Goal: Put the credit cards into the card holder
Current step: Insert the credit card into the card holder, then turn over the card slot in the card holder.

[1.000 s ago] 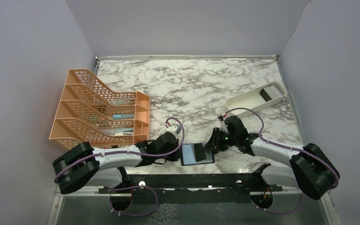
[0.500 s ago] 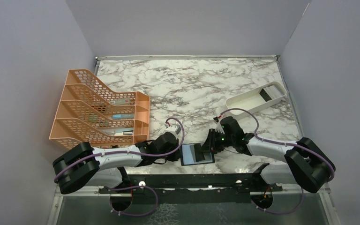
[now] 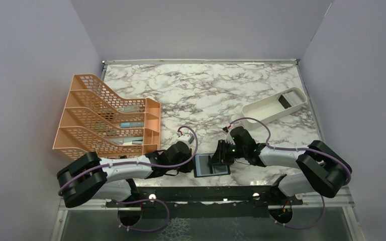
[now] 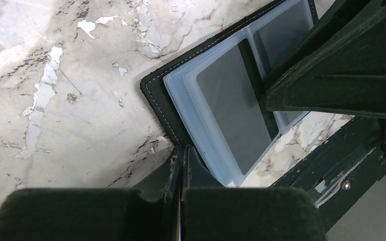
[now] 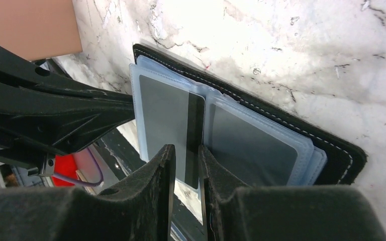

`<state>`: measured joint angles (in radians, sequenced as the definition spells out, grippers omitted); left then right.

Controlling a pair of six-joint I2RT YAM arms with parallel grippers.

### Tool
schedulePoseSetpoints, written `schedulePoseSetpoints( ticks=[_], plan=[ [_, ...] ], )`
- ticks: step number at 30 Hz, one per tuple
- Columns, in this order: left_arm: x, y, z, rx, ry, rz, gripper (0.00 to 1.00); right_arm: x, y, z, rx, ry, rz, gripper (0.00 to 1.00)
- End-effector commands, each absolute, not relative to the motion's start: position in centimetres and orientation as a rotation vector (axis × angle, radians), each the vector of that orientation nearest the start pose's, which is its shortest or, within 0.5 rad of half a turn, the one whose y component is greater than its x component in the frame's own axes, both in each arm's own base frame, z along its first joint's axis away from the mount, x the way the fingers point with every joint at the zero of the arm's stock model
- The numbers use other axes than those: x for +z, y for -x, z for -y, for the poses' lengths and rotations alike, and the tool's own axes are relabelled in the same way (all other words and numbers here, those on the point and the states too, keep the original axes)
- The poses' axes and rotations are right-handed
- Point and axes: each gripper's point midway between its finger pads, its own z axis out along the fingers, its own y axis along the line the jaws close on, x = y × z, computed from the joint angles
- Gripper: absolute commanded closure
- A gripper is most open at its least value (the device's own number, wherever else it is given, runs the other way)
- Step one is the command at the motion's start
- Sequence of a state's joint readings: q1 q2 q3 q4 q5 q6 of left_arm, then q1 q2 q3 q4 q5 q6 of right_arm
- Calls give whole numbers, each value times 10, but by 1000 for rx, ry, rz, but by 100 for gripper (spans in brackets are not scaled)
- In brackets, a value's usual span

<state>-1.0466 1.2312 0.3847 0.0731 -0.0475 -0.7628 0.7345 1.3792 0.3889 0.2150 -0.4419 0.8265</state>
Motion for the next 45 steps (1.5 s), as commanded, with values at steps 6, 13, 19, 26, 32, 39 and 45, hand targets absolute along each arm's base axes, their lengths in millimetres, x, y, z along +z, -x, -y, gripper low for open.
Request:
schedulePoseSetpoints(
  ticks=[6,13,19,26,32,39,45],
  plan=[
    [25,-131,276,-839,-324,-2476,100,20,-137,-280,1263,140,-2650,72],
    [29,-131,277,-851,-317,-2466,100,14,-136,-278,1244,137,-2663,77],
    [40,-135,276,-836,-290,-2457,98,5,-133,-272,1210,127,-2685,82],
    [58,-138,277,-868,-241,-2420,92,-2,-133,-265,1152,110,-2697,92],
    [58,-139,278,-879,-233,-2417,92,-3,-132,-264,1157,106,-2696,95],
    [53,-137,286,-932,-194,-2427,78,-2,-131,-263,1156,107,-2692,95],
    [60,-137,290,-1022,-88,-2395,62,-1,-132,-263,1156,114,-2684,95]
  ],
)
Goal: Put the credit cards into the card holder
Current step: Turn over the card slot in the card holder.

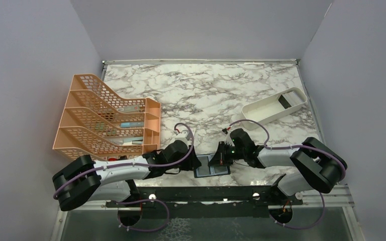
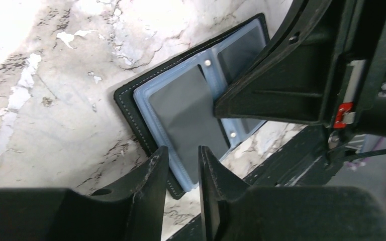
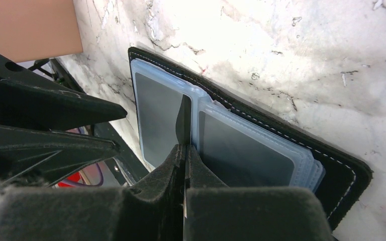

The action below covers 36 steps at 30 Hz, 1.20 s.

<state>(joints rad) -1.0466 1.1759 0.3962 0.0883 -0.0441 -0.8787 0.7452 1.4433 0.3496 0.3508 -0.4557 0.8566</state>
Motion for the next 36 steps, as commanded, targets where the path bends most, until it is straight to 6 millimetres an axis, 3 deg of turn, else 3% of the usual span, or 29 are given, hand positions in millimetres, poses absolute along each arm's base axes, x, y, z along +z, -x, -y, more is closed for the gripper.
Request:
schedulePoseSetpoints(
  ticks=[1,10,27,36],
  plan=[
    [61,-137,290,-1030,-76,-2393,60,0,-132,-263,1155,113,-2684,95],
    [55,-136,289,-1032,-41,-2407,49,1,-132,-264,1164,122,-2680,95],
    [43,-135,297,-1049,-51,-2438,48,-1,-131,-264,1164,127,-2686,95],
    [53,-133,303,-1101,-60,-2417,48,1,-132,-266,1176,137,-2681,95]
  ],
)
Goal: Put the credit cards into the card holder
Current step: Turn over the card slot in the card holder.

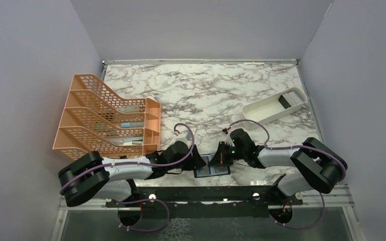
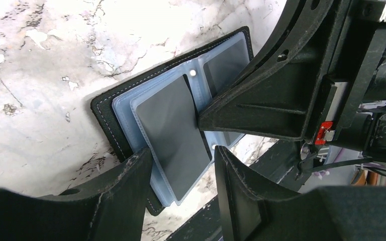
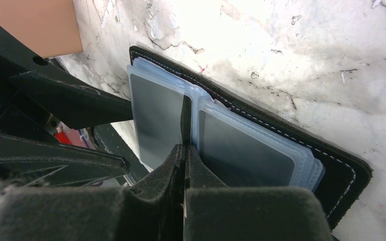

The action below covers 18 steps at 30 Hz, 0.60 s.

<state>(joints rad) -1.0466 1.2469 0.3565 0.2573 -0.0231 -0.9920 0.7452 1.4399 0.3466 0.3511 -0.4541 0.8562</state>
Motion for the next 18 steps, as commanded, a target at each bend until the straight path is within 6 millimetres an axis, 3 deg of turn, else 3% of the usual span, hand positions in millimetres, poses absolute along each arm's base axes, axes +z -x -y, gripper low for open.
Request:
schedulePoseSetpoints(
  ticks=[1,8,18],
  plan=[
    [55,-133,304,-1108,-60,-2414,48,2,-133,-267,1175,140,-2676,94],
    [64,-133,308,-1141,-68,-2391,48,16,-144,-263,1101,145,-2640,82],
    [75,-135,321,-1183,-128,-2369,48,46,-166,-250,957,123,-2540,72]
  ],
)
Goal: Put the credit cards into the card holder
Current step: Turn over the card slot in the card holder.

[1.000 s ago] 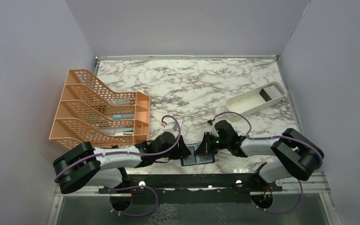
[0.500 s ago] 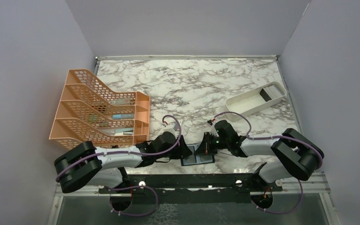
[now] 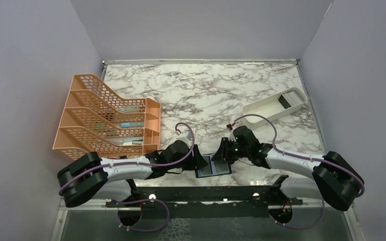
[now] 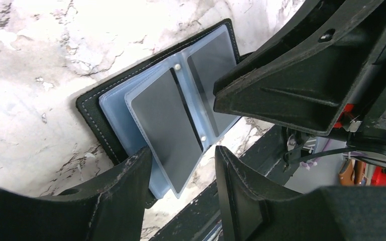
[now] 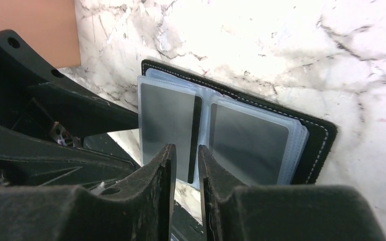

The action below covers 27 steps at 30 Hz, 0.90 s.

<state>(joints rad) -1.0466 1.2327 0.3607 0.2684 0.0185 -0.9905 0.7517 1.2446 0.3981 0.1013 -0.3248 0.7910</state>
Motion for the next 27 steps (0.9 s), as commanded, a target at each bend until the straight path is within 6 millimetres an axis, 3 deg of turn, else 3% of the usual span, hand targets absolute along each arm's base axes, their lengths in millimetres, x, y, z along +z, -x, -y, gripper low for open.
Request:
schedulePoseSetpoints(
  ticks=[1,10,21,27],
  plan=[
    [77,-135,323,-1190,-136,-2365,47,48,-167,-249,949,117,-2531,72],
    [88,-139,341,-1227,-188,-2344,47,78,-184,-227,817,51,-2427,71],
    [90,-142,367,-1267,-252,-2357,47,142,-198,-187,704,-73,-2197,68],
    [90,-143,370,-1271,-257,-2352,47,150,-197,-181,698,-81,-2168,66]
  ],
)
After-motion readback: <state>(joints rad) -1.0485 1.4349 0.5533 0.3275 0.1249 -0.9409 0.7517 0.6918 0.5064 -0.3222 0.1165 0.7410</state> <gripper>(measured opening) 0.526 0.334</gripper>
